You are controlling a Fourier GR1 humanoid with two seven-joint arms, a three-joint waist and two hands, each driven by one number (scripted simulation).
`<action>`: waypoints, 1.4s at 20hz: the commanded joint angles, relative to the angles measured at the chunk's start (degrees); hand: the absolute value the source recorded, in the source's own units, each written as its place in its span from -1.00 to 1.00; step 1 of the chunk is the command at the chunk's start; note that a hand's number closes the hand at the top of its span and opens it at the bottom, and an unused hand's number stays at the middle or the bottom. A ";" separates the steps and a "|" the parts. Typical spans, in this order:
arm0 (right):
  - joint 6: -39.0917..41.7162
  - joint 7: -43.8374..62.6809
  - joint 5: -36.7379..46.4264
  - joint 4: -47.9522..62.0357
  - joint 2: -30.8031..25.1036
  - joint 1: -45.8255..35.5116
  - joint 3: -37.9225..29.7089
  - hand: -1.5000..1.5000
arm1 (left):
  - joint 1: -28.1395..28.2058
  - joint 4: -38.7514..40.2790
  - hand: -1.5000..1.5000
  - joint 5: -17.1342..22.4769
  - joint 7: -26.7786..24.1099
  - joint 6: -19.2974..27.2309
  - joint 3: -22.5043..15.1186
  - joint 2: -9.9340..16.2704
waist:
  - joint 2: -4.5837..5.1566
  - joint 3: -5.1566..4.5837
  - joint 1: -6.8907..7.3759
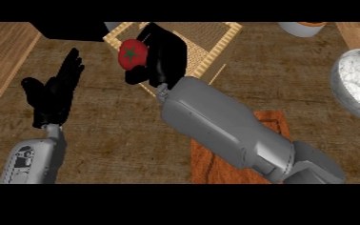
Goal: Pick the tomato from the cutting board and place it in the basket
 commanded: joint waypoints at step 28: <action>28.55 -12.24 2.63 26.01 0.12 -13.39 10.60 1.00 | -0.14 -1.34 0.00 0.43 1.29 -0.51 0.29 -0.18 | 0.07 -0.01 -0.28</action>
